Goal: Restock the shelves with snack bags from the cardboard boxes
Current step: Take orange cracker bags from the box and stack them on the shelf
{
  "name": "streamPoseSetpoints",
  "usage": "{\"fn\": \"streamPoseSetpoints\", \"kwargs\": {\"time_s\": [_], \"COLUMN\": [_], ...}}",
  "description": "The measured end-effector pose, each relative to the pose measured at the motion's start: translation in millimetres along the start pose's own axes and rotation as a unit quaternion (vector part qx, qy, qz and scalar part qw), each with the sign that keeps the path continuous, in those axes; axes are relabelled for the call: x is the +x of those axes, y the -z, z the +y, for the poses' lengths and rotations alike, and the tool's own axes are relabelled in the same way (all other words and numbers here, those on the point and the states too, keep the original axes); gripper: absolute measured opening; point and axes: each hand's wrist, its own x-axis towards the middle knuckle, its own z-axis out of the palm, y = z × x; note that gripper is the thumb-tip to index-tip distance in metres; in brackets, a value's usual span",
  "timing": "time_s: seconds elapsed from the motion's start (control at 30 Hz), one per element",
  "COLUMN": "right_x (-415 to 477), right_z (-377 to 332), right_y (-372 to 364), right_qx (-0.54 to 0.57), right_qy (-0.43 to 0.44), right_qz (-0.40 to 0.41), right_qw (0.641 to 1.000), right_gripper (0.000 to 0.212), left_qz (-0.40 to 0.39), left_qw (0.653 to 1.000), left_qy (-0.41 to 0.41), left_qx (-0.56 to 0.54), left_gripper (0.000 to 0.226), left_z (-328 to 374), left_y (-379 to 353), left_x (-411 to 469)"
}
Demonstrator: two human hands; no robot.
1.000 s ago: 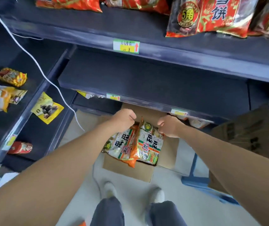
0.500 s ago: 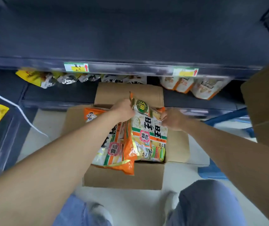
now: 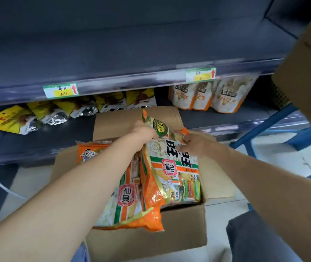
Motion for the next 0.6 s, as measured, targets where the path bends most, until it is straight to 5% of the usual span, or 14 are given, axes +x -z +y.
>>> {"fn": "streamPoseSetpoints", "kwargs": {"time_s": [0.23,0.37,0.5,0.6], "right_x": [-34.7,-53.7,-61.8,-75.7], "right_z": [-9.8,-18.6,-37.9,-63.4], "right_y": [27.5,60.3,101.4,129.1], "right_qx": [0.151,0.205,0.316,0.372], "right_qy": [-0.103,-0.075,-0.031,-0.017], "right_qz": [0.007,0.108,0.255,0.321], "right_qw": [0.983,0.970,0.913,0.871], "right_gripper": [0.094,0.096,0.133,0.111], "left_qz": [-0.012,0.005,0.013,-0.001], "left_qw": [0.994,0.977,0.952,0.923], "left_qy": [-0.111,-0.212,-0.284,-0.305], "left_qx": [0.022,-0.015,-0.114,-0.234], "left_gripper": [0.029,0.026,0.045,0.037], "left_z": [42.0,79.9,115.3,129.9], "left_y": [8.9,30.8,68.8,102.9], "left_x": [-31.4,-48.4,-61.5,-69.6]}}
